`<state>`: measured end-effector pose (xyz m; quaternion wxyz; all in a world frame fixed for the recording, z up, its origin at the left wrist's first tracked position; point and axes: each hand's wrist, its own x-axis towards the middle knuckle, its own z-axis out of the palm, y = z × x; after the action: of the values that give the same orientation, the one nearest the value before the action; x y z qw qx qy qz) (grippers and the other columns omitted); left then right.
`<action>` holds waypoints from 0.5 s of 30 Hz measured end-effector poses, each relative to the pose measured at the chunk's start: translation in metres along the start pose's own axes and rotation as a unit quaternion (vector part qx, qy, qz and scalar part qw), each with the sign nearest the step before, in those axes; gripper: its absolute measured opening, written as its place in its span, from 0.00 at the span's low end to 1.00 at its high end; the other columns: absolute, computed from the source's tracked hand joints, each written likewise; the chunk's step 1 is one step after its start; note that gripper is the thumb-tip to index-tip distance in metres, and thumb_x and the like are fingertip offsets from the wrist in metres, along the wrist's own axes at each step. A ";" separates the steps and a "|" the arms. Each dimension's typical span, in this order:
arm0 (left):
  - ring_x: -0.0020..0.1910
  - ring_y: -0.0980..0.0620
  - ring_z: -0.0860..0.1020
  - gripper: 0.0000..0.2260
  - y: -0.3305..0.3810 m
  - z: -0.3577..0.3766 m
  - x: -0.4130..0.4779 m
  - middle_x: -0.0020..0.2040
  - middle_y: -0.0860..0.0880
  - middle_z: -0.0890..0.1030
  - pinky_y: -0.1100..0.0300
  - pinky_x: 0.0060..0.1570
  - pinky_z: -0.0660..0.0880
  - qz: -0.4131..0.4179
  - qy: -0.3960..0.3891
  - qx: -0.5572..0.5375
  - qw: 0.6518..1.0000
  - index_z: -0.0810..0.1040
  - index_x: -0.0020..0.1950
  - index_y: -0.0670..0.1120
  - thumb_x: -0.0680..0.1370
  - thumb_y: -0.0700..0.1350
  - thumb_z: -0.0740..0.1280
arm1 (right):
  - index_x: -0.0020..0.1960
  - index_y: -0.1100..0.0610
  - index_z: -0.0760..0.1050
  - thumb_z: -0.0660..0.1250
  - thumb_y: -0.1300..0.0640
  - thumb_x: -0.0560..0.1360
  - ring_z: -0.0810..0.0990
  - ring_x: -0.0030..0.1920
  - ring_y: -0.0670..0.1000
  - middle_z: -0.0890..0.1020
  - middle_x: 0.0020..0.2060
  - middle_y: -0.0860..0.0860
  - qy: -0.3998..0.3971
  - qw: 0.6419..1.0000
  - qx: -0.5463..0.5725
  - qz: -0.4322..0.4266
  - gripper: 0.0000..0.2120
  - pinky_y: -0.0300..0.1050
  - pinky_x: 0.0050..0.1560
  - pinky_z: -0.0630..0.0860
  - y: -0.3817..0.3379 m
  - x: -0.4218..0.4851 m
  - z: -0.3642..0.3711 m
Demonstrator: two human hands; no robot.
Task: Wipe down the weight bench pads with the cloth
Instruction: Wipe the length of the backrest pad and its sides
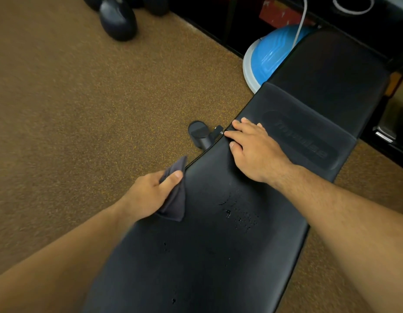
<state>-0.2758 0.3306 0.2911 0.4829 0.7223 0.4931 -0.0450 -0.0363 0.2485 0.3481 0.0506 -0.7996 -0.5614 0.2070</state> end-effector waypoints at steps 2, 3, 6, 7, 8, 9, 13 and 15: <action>0.42 0.50 0.83 0.23 -0.015 -0.008 -0.008 0.37 0.50 0.85 0.50 0.52 0.78 -0.055 -0.010 -0.054 0.997 0.83 0.40 0.49 0.77 0.65 0.60 | 0.76 0.52 0.64 0.51 0.55 0.84 0.48 0.78 0.48 0.57 0.78 0.49 0.002 1.000 0.001 0.002 0.21 0.46 0.75 0.39 -0.001 0.000 0.001; 0.42 0.48 0.84 0.24 -0.015 -0.010 -0.010 0.38 0.49 0.85 0.50 0.53 0.78 -0.080 -0.021 -0.074 0.994 0.83 0.40 0.48 0.77 0.65 0.60 | 0.76 0.52 0.64 0.51 0.55 0.84 0.48 0.78 0.48 0.57 0.78 0.50 0.002 1.000 0.001 0.003 0.21 0.46 0.75 0.39 -0.001 0.000 0.001; 0.49 0.44 0.81 0.28 0.012 -0.008 0.004 0.46 0.44 0.84 0.51 0.58 0.74 -0.123 -0.027 -0.065 0.990 0.82 0.44 0.45 0.77 0.68 0.58 | 0.76 0.53 0.64 0.51 0.55 0.84 0.47 0.78 0.48 0.57 0.78 0.50 -0.005 1.000 -0.002 0.004 0.21 0.46 0.75 0.39 -0.003 0.000 0.001; 0.52 0.44 0.79 0.28 0.028 -0.003 0.011 0.49 0.44 0.83 0.52 0.59 0.73 -0.115 -0.022 -0.043 0.992 0.81 0.45 0.45 0.77 0.68 0.56 | 0.76 0.53 0.64 0.50 0.55 0.84 0.47 0.78 0.48 0.56 0.78 0.50 -0.007 1.000 -0.003 0.005 0.21 0.46 0.75 0.39 -0.003 0.000 0.000; 0.54 0.44 0.78 0.28 0.044 0.002 0.017 0.51 0.45 0.81 0.52 0.60 0.71 -0.092 -0.019 -0.018 0.995 0.80 0.45 0.46 0.77 0.68 0.55 | 0.76 0.53 0.63 0.50 0.55 0.84 0.47 0.78 0.48 0.56 0.78 0.50 -0.008 1.000 -0.005 0.005 0.21 0.46 0.75 0.39 -0.003 0.000 0.000; 0.56 0.44 0.77 0.26 0.057 0.007 0.022 0.53 0.45 0.80 0.52 0.60 0.71 -0.058 -0.014 0.005 0.998 0.79 0.47 0.49 0.78 0.68 0.53 | 0.76 0.53 0.63 0.50 0.55 0.84 0.47 0.78 0.48 0.56 0.78 0.50 -0.007 1.000 -0.008 0.005 0.21 0.47 0.75 0.39 -0.002 0.000 0.000; 0.50 0.45 0.79 0.21 0.054 0.012 0.019 0.46 0.50 0.81 0.51 0.54 0.74 0.012 0.003 0.064 0.998 0.74 0.41 0.53 0.78 0.68 0.53 | 0.76 0.52 0.63 0.50 0.55 0.84 0.47 0.78 0.48 0.56 0.78 0.49 -0.006 1.000 -0.021 0.004 0.21 0.46 0.75 0.40 -0.001 0.001 0.000; 0.45 0.48 0.79 0.19 0.035 0.009 0.011 0.42 0.52 0.80 0.54 0.47 0.73 0.018 0.009 0.063 0.998 0.73 0.40 0.54 0.78 0.67 0.55 | 0.76 0.52 0.63 0.50 0.54 0.84 0.47 0.78 0.48 0.56 0.78 0.49 -0.007 1.000 -0.024 0.007 0.21 0.46 0.75 0.40 -0.001 0.001 0.000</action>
<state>-0.2401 0.3296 0.3035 0.4327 0.7606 0.4801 -0.0609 -0.0371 0.2499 0.3484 0.0258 -0.8032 -0.5608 0.1991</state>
